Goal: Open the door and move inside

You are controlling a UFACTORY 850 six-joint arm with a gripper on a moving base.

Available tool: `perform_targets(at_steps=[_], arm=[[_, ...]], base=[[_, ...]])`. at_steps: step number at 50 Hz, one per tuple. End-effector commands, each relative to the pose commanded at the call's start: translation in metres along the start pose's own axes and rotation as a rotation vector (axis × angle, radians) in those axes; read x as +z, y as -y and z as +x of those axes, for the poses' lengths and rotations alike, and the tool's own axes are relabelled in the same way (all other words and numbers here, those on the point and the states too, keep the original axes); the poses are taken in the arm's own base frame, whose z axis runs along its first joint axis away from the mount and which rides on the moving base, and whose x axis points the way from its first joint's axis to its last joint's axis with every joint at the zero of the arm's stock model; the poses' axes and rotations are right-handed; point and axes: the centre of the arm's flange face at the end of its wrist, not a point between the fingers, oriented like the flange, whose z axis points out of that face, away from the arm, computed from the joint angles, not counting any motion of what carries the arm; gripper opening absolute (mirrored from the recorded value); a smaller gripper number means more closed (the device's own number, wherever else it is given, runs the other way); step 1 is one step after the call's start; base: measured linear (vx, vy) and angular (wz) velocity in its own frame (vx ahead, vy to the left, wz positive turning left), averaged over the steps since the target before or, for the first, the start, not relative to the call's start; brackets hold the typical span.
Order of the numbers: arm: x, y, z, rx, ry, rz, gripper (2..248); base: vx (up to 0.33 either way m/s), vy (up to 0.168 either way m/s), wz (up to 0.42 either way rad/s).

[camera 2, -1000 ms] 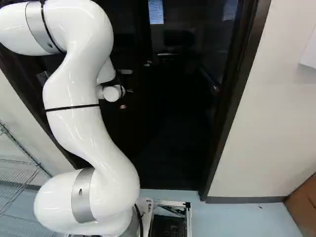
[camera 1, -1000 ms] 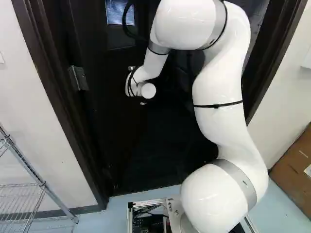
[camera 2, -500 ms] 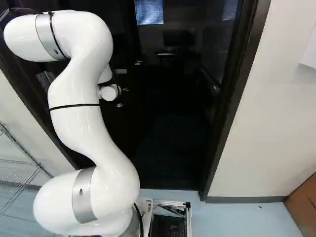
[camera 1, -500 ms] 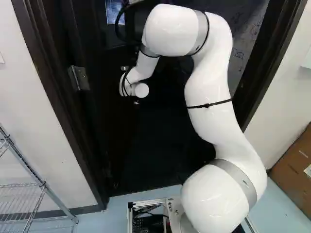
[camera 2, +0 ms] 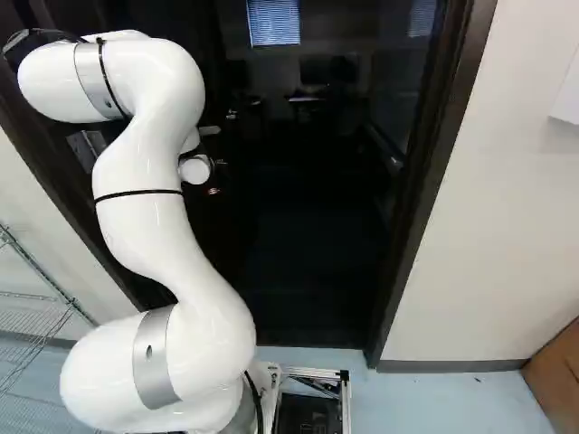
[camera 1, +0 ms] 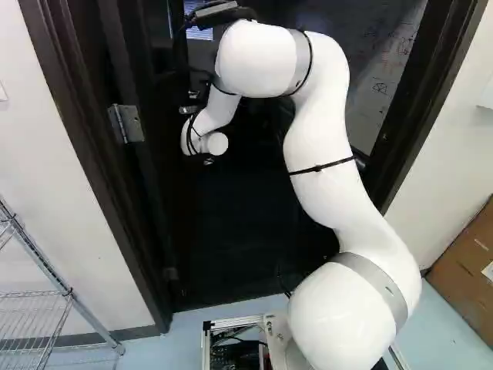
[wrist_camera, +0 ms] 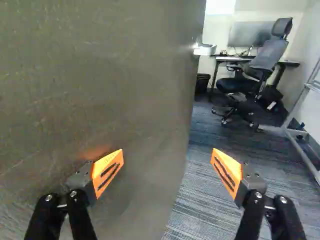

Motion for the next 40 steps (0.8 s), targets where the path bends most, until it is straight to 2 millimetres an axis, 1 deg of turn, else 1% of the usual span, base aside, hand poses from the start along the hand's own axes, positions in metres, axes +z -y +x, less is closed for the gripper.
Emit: perform_targets(at_steps=[10,40], arm=[[0.008,0.011,0.000,-0.033,-0.007,0.043,247],[0.018,0.037,-0.001,-0.119,-0.019,0.148,247]], base=[[0.000,0.000,0.000],[0.000,0.000,0.000]])
